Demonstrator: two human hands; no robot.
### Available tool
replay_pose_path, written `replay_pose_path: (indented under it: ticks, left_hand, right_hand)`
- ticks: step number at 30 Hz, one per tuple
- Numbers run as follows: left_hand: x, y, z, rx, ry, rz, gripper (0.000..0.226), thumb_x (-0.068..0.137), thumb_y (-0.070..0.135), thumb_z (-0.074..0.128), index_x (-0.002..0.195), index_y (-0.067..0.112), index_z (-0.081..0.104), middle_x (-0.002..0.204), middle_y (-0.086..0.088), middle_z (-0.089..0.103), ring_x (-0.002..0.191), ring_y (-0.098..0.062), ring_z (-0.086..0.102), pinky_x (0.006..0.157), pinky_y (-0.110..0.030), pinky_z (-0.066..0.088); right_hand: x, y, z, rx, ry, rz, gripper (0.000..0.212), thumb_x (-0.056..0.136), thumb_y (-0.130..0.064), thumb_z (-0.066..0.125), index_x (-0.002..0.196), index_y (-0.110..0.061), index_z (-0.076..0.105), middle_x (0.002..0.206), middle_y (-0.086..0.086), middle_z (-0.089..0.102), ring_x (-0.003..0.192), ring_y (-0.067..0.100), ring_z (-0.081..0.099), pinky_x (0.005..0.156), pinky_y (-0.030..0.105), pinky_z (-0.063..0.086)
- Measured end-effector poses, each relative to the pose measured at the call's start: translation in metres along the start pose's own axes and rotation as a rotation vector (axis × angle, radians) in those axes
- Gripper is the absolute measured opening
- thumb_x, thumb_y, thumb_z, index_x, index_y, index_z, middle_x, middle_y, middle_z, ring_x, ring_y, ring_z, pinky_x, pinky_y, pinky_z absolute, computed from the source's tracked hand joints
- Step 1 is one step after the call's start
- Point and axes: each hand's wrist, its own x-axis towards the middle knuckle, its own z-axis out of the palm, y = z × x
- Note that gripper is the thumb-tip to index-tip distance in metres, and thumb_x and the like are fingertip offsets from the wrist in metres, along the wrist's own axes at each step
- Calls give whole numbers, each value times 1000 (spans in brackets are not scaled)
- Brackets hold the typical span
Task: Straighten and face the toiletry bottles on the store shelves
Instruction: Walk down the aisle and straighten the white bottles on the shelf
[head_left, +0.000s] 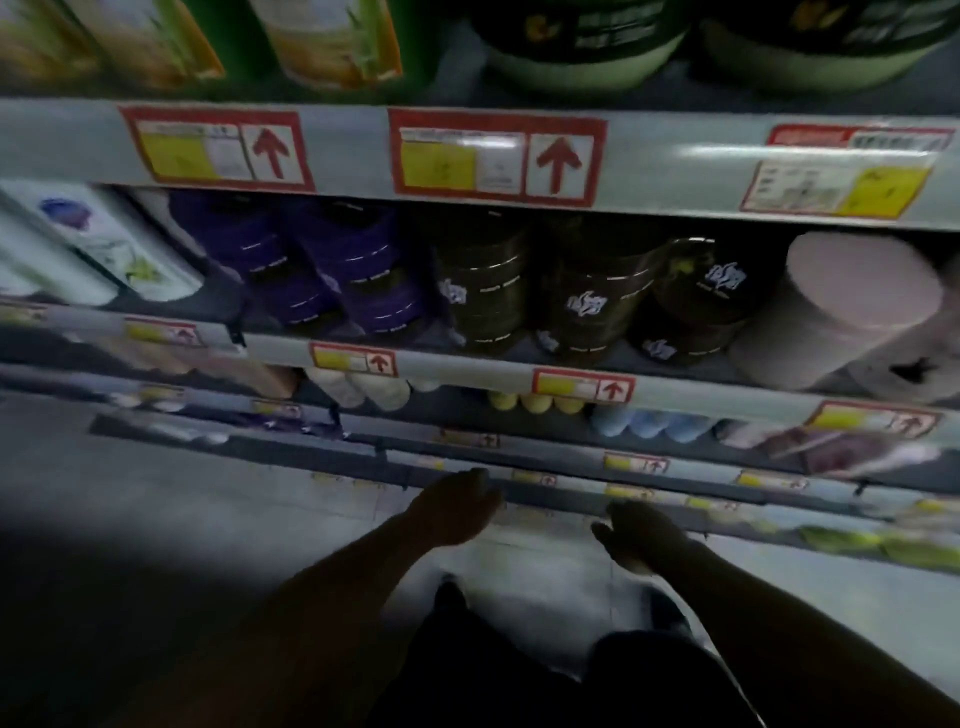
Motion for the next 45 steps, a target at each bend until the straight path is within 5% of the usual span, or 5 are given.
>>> replay_pose_path:
  ticks: [7,24,29,34,45]
  left_hand:
    - [-7,-35,-4,-30,-50,56,77,94,68,37,153,20,44,154,-11,51,137,-30,52,114,-50,43]
    - [45,23,90,-28,-22,-12,57,110,48,38,158,17,38,163,-10,42,148,-28,42,119,-39,34]
    - [109,-12,139,69,-77,-44,58,112,46,33,162,16,30,167,-12,33,150,-32,37,119,-38,31]
    - [206,-71,214,44,-109,-68,58,110,50,35,159,21,36,156,-11,48,133,-31,54,107,-39,44]
    - [413,-177,350,122,124,69,56,107,53,43,158,31,35,162,-4,42,144,-26,45,121,-42,30]
  right_hand:
    - [-20,-5,31,48,58,23,50,107,-47,45,144,-15,52,140,10,61,127,24,60,103,38,52]
    - [5,120,84,85,-36,12,56,106,-53,38,148,-17,48,146,9,54,133,26,52,108,40,46]
    - [73,126,125,62,-34,14,57,106,-53,38,148,-17,48,147,9,54,134,26,52,109,41,47]
    - [174,112,193,77,-45,-7,60,107,-54,36,154,-18,40,157,8,45,142,26,46,112,41,43]
    - [383,104,332,-72,56,-73,64,106,-56,35,156,-16,39,159,12,42,143,29,45,115,41,42]
